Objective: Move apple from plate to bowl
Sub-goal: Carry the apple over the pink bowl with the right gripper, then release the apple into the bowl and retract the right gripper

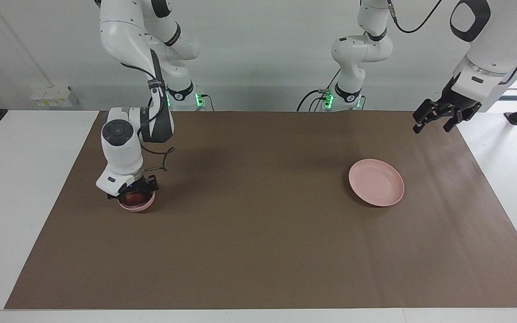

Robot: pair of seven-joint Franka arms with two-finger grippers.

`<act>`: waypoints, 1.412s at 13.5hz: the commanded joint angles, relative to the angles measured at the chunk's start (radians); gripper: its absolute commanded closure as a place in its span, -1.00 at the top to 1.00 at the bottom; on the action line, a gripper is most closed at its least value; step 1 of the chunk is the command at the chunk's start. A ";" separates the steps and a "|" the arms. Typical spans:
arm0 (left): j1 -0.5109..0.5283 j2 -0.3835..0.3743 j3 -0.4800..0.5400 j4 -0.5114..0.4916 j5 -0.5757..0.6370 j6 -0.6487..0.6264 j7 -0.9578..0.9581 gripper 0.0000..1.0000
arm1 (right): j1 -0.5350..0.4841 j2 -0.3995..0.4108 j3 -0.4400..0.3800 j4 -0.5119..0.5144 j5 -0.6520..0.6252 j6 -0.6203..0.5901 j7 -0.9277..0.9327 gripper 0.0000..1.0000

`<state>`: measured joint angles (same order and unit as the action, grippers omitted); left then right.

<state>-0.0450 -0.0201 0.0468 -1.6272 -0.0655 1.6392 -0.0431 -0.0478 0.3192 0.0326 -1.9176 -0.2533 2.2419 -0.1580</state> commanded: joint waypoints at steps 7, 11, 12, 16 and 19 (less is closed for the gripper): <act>-0.004 0.011 0.038 0.053 0.003 -0.084 0.103 1.00 | -0.001 -0.215 0.013 0.119 0.241 -0.324 0.006 1.00; -0.016 0.006 0.038 0.043 0.004 -0.073 0.098 1.00 | 0.011 -0.327 0.018 0.146 0.244 -0.458 0.046 1.00; -0.019 0.006 0.038 0.043 0.004 -0.084 0.098 1.00 | 0.026 -0.345 0.018 0.138 0.244 -0.494 0.075 1.00; -0.007 0.005 0.041 0.043 0.004 -0.085 0.098 1.00 | 0.095 -0.445 0.020 0.039 0.243 -0.512 0.185 1.00; -0.012 0.006 0.039 0.043 0.004 -0.085 0.098 1.00 | 0.157 -0.500 0.020 0.003 0.244 -0.536 0.271 1.00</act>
<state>-0.0482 -0.0189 0.0785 -1.6028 -0.0651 1.5759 0.0444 0.0903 -0.1187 0.0498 -1.8623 -0.0279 1.7213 0.0657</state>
